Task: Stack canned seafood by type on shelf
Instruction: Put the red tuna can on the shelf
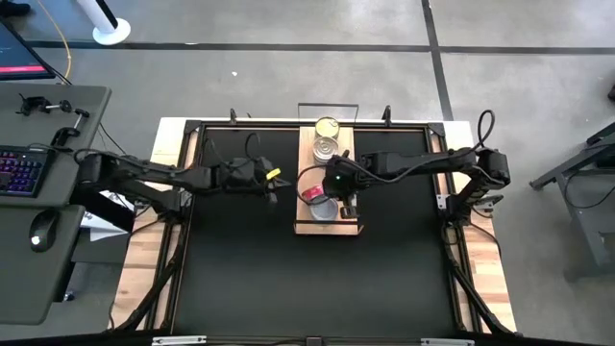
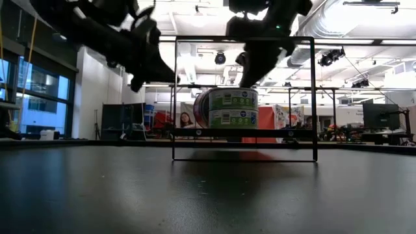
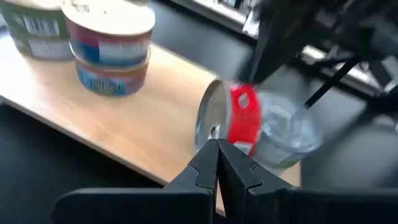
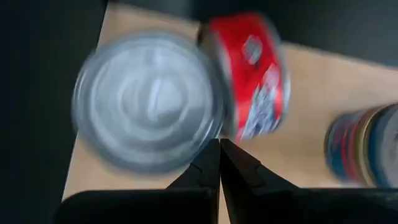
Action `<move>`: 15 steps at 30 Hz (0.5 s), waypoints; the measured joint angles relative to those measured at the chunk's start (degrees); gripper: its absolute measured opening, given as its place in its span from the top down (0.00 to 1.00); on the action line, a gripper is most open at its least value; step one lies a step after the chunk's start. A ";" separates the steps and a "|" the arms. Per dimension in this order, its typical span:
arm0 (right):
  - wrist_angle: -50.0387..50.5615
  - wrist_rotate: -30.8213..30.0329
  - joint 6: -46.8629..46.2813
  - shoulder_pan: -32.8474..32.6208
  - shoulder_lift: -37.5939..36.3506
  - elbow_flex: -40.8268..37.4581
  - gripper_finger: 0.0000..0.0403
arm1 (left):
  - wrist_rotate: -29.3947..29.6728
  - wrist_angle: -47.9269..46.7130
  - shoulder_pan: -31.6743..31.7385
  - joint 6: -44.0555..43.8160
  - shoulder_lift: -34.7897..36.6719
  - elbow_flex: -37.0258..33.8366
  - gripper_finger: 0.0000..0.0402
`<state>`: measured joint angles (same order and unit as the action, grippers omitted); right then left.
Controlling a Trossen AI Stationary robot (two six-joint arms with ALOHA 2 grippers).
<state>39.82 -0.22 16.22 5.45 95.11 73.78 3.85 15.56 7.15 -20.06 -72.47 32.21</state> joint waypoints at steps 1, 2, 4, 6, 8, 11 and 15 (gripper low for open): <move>-1.78 -0.15 -0.95 0.27 0.00 -0.32 1.00 | -0.85 0.18 0.46 0.32 -1.07 0.00 1.00; -2.83 -0.42 -1.57 0.63 0.00 -0.38 1.00 | -1.62 0.22 0.74 0.65 -2.26 0.00 1.00; -4.17 -0.84 -2.29 1.27 0.02 -0.38 1.00 | -2.89 0.68 0.88 0.74 -4.64 0.00 1.00; -4.18 -1.04 -2.36 1.55 0.01 -0.38 1.00 | -3.38 2.09 0.83 0.81 -7.04 0.00 1.00; -3.74 0.04 -3.00 1.44 0.04 -0.38 1.00 | -3.49 3.90 0.69 0.81 -9.21 0.00 1.00; -3.07 3.48 -3.78 1.25 0.04 -0.40 1.00 | -3.73 7.38 0.58 0.78 -11.73 0.00 1.00; -3.15 5.02 -3.78 0.88 0.04 -0.42 1.00 | -3.86 9.98 0.58 0.74 -13.37 0.00 1.00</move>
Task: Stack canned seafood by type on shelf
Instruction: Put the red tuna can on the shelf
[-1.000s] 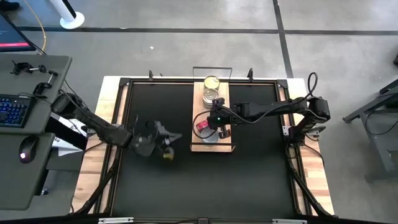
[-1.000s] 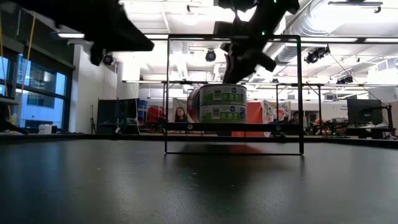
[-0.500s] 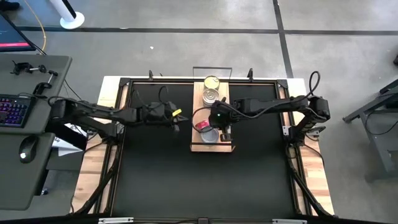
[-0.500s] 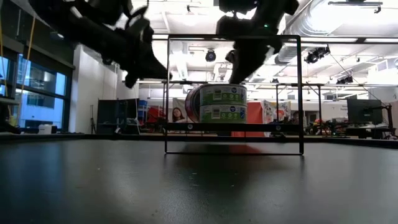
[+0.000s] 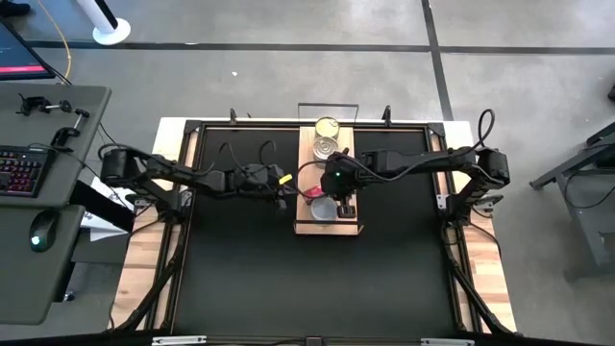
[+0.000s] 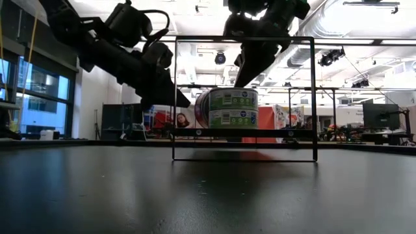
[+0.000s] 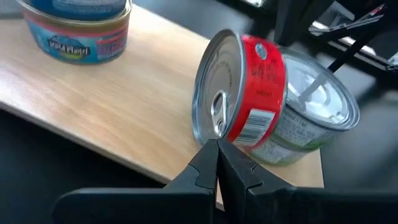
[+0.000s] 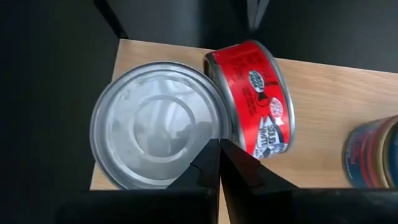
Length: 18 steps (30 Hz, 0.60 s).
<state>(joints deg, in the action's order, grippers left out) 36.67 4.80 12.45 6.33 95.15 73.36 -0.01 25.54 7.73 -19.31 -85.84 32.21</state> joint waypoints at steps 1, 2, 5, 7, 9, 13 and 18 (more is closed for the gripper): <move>-0.05 0.29 0.00 0.00 0.00 0.00 1.00 | 0.00 0.63 0.00 0.02 -0.14 0.00 1.00; -0.05 0.52 0.00 0.00 0.00 0.00 1.00 | 0.00 0.96 0.00 0.15 -0.27 0.00 1.00; -0.58 1.26 -0.01 0.00 0.38 0.00 1.00 | 0.00 1.93 0.00 1.32 -0.66 0.03 1.00; -0.98 1.31 -0.01 0.01 1.03 0.00 1.00 | 0.14 2.67 0.00 2.04 -0.66 0.04 1.00; -1.26 1.88 0.00 0.01 1.96 0.00 1.00 | 0.41 3.17 0.20 2.50 -0.66 0.04 1.00; -2.02 1.12 0.35 0.02 2.91 0.00 1.00 | 0.50 4.81 0.57 2.49 -0.64 0.04 1.00; -2.89 -0.13 0.44 0.36 2.93 0.38 1.00 | 0.52 4.85 0.57 2.49 -0.66 0.04 1.00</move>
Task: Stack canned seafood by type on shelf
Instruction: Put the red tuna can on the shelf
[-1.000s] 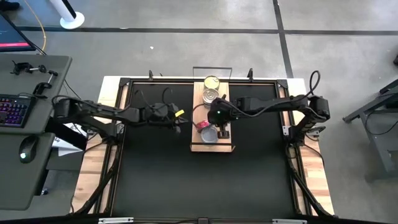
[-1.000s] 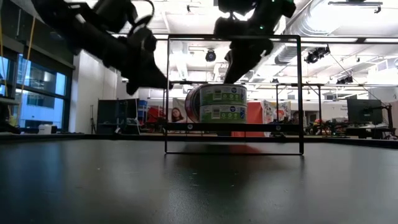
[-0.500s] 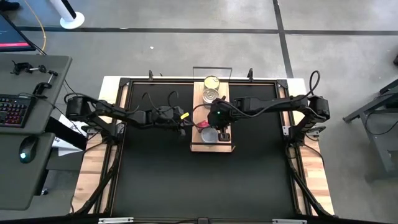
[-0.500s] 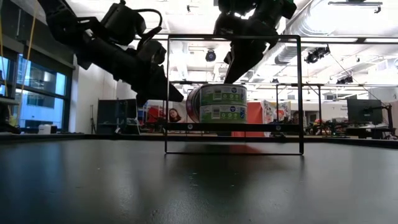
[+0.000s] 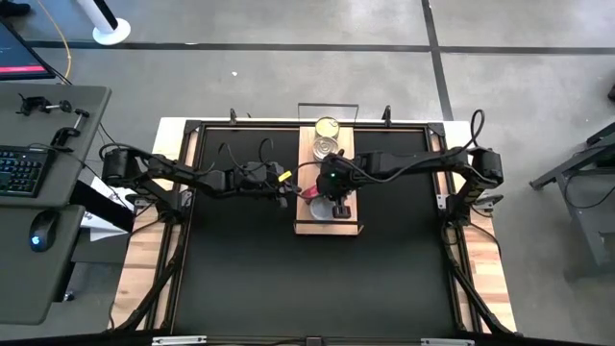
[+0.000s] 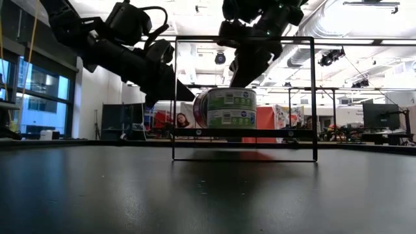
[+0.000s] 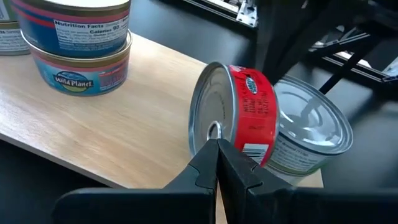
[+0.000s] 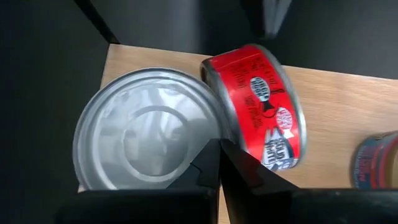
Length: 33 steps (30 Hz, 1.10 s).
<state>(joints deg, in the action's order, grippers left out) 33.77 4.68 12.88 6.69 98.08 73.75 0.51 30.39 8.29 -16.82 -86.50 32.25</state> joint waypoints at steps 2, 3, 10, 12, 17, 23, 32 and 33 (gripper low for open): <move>-0.15 -0.12 0.05 0.27 0.00 0.08 1.00 | 0.04 -0.05 0.00 0.32 0.00 0.00 1.00; -0.12 -0.14 0.07 0.45 0.00 0.10 1.00 | 0.08 0.10 0.00 0.47 0.00 0.00 1.00; -0.19 -1.67 0.22 1.12 0.00 0.12 1.00 | 1.29 3.63 0.00 0.50 0.00 0.00 1.00; -0.20 -1.94 0.04 1.48 0.00 0.12 1.00 | 1.73 4.01 0.00 0.50 0.00 0.00 1.00; -1.19 -2.01 -0.12 1.61 0.00 0.16 1.00 | 1.86 3.83 0.00 0.44 0.00 0.00 1.00; -0.11 0.48 -1.20 1.38 -0.04 0.56 1.00 | 1.87 3.83 0.00 -0.37 0.00 0.00 1.00; 1.62 1.67 -1.49 -1.99 0.20 0.43 1.00 | 1.88 3.76 0.00 -0.52 0.00 0.00 1.00; 1.93 1.95 -1.49 -2.34 0.20 0.43 1.00 | 1.88 3.74 0.00 -0.55 0.00 0.00 1.00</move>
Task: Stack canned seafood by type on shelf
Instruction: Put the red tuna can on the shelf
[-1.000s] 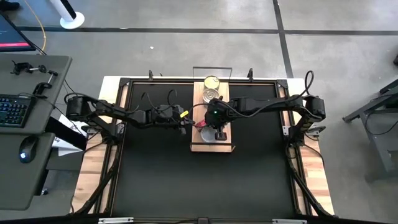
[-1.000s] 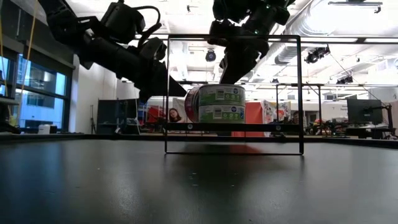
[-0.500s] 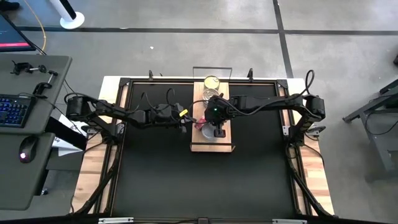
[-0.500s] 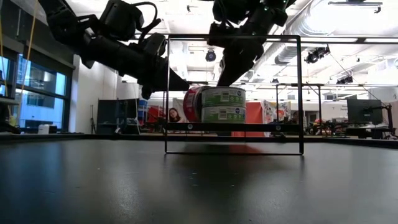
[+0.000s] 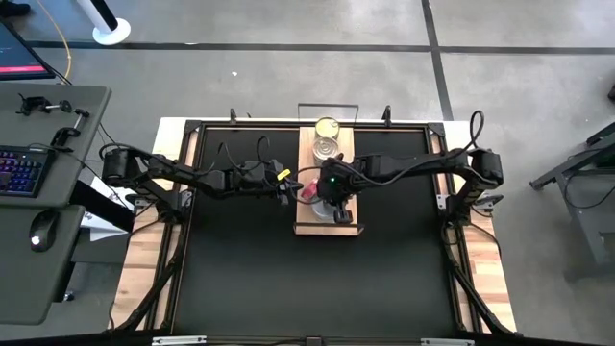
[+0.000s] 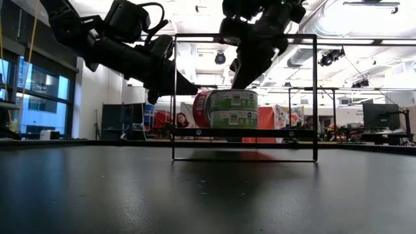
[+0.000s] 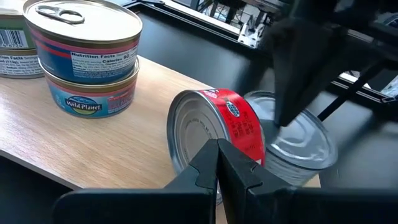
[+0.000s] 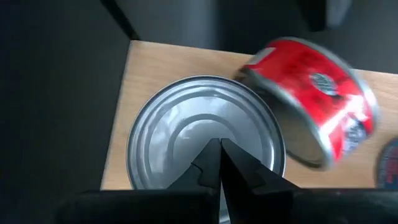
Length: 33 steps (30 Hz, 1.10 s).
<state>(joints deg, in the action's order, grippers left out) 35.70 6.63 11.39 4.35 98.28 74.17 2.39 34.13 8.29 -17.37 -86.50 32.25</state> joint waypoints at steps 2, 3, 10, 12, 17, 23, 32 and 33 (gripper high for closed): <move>1.13 0.82 -0.04 -0.70 -0.02 0.00 1.00 | 0.00 0.00 0.00 0.00 0.00 0.00 1.00; 1.38 1.20 -0.02 -0.97 -0.04 0.02 1.00 | -0.02 0.00 0.00 0.00 0.00 0.00 1.00; 2.26 3.42 0.01 -0.93 -0.04 2.53 1.00 | 0.00 0.00 0.00 -0.02 0.00 0.00 1.00; 2.08 3.53 0.01 -0.17 -0.04 4.44 1.00 | -0.02 -0.02 0.00 -0.09 0.00 0.00 1.00; 3.77 2.24 0.84 2.05 -0.15 7.77 1.00 | -0.02 -0.09 0.00 -0.57 0.00 0.00 1.00; 7.19 3.39 -0.88 4.49 -0.11 6.29 1.00 | -0.02 -1.30 -0.02 -1.51 0.00 0.00 1.00; 4.53 4.56 -1.00 4.71 0.74 5.14 1.00 | -0.02 -4.14 -0.95 -1.57 0.00 0.00 1.00; 4.36 4.58 -1.00 4.71 0.74 5.14 1.00 | -0.04 -4.22 -1.03 -1.55 0.00 0.00 1.00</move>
<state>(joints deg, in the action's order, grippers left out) 40.06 11.21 10.39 9.06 99.02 79.31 2.35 29.91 7.27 -18.92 -86.50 32.25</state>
